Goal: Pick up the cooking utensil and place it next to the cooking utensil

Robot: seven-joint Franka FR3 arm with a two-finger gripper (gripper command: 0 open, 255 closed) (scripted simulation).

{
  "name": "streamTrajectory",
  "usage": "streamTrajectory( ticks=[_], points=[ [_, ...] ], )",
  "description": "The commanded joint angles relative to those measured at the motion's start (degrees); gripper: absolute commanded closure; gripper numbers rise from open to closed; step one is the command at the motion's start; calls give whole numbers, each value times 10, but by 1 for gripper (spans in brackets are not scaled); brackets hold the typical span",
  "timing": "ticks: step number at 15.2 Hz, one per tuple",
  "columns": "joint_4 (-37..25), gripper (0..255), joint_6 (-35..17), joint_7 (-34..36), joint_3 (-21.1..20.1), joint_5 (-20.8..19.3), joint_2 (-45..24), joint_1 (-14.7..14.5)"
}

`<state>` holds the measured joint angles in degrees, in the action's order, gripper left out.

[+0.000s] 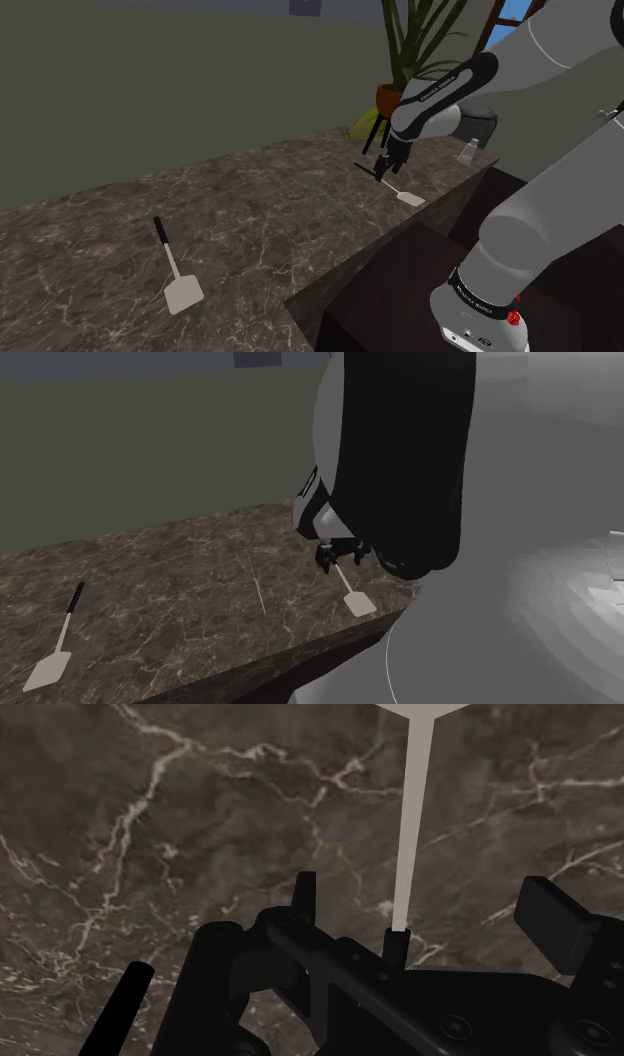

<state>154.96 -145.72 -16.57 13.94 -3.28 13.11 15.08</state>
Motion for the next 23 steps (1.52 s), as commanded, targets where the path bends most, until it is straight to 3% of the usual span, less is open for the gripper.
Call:
streamTrajectory(
  ticks=[1,9,10,19,23],
  points=[
    [4,0,-26,-5,3,6,-22,-3],
    [4,0,-26,-5,3,6,-22,-3],
    [4,255,-26,-5,3,6,-22,-3],
    [4,255,-26,-5,3,7,-22,-3],
    [-5,255,13,2,-1,-2,9,1]
  ],
)
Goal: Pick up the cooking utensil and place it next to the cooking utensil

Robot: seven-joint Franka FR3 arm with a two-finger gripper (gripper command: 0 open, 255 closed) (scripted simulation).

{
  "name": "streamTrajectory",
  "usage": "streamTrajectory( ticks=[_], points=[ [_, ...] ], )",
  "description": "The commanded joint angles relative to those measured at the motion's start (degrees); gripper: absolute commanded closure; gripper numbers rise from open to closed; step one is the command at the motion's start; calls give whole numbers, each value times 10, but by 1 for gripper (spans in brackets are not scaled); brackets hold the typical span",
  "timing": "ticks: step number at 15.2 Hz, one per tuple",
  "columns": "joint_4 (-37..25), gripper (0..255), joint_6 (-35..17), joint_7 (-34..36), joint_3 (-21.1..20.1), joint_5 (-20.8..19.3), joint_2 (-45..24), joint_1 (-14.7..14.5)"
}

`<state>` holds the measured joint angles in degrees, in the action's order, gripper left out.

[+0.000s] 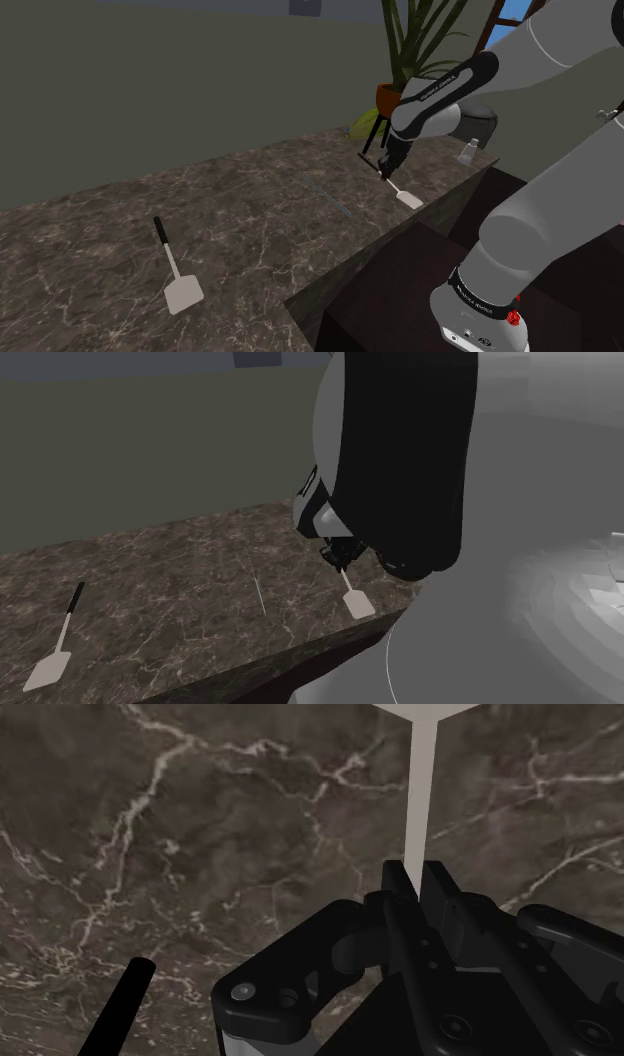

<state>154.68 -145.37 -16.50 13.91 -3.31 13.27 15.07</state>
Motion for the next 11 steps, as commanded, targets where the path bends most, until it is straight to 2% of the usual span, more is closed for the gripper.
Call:
streamTrajectory(
  ticks=[1,11],
  points=[
    [-4,255,20,3,-2,-4,15,2],
    [-37,255,115,13,-11,-13,78,7]
  ],
)
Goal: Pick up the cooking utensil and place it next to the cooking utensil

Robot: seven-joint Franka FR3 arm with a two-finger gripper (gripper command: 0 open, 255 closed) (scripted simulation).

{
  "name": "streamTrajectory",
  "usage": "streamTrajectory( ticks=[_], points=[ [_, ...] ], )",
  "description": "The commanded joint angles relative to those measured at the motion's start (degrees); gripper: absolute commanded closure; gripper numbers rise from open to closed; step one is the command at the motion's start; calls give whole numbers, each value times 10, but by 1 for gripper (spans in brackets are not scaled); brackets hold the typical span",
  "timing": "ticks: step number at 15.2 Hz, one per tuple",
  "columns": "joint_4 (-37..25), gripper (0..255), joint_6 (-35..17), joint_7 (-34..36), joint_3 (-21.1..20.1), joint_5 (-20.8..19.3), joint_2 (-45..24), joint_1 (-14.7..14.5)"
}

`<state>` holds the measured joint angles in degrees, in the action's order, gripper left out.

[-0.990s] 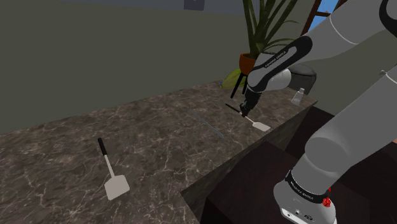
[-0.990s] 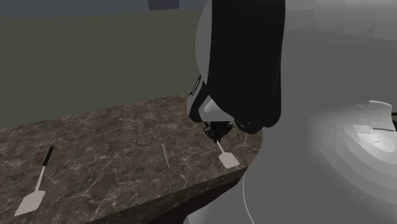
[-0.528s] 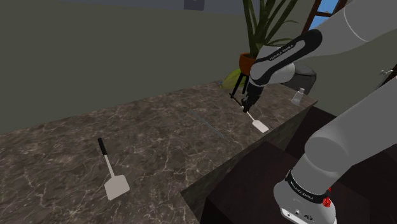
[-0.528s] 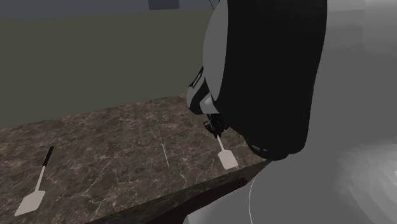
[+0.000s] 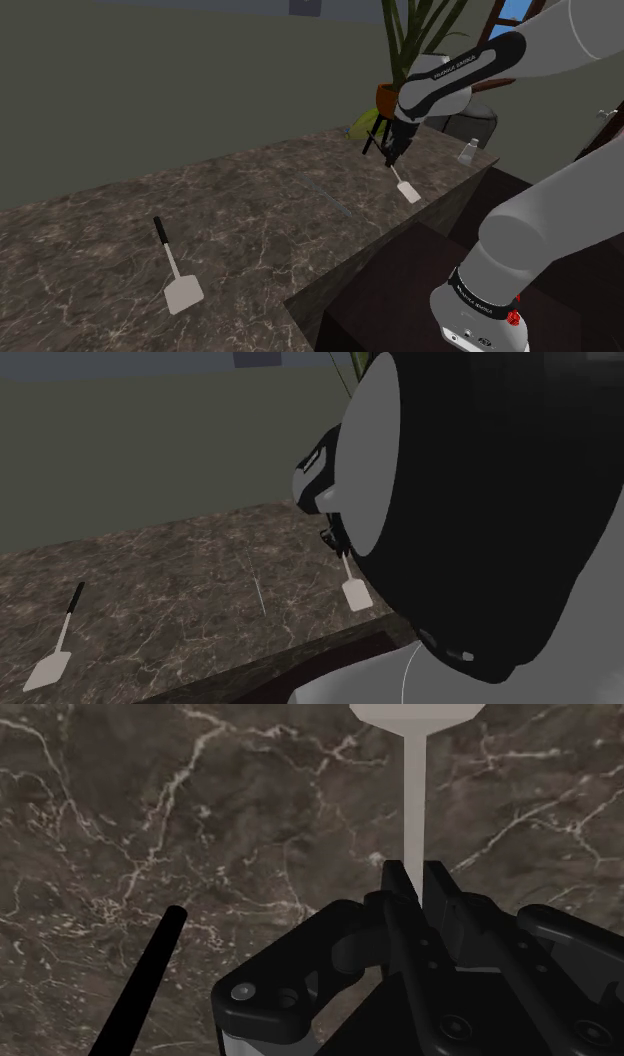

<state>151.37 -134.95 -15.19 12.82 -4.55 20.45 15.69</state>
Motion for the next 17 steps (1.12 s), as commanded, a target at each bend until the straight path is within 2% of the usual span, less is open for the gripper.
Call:
streamTrajectory(
  ticks=[1,9,17],
  points=[
    [-8,255,19,0,-1,-1,11,1],
    [-33,255,14,119,-88,32,-21,-59],
    [-102,255,15,234,-165,48,-90,-109]
  ],
)
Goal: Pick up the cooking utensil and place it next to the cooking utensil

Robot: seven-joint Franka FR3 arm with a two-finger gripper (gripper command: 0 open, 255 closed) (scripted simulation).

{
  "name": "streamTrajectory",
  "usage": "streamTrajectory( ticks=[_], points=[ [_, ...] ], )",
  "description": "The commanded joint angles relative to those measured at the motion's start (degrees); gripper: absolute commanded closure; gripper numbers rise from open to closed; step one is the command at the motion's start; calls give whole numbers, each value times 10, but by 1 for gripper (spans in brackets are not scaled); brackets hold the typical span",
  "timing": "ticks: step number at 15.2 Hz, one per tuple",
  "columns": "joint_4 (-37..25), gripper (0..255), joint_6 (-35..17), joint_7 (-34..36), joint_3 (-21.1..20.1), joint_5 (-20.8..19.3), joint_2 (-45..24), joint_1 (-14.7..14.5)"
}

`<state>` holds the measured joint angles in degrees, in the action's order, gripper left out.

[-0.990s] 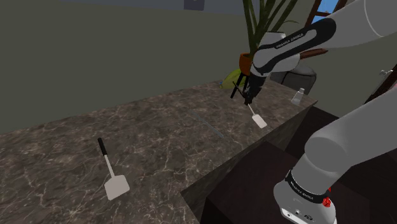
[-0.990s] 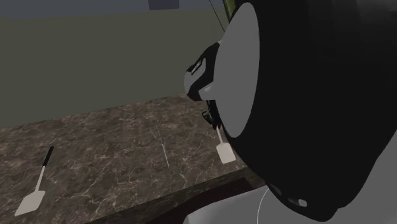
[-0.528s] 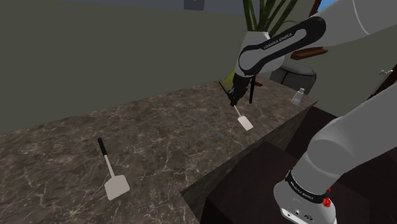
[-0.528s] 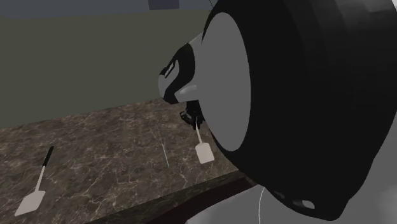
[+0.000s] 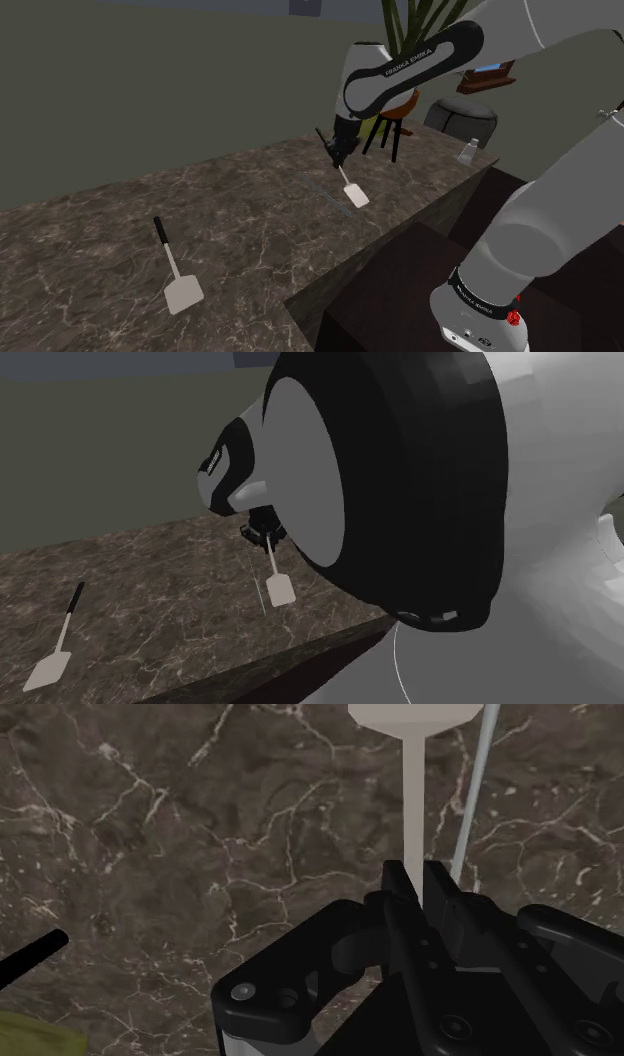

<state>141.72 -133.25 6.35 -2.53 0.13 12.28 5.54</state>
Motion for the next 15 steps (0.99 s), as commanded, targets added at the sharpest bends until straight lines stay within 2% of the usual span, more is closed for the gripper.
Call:
streamTrajectory(
  ticks=[1,8,15],
  points=[
    [-18,255,-1,33,-20,1,-19,-13],
    [-116,255,13,132,-73,-13,-105,-50],
    [-245,255,45,226,-107,-47,-207,-91]
  ],
)
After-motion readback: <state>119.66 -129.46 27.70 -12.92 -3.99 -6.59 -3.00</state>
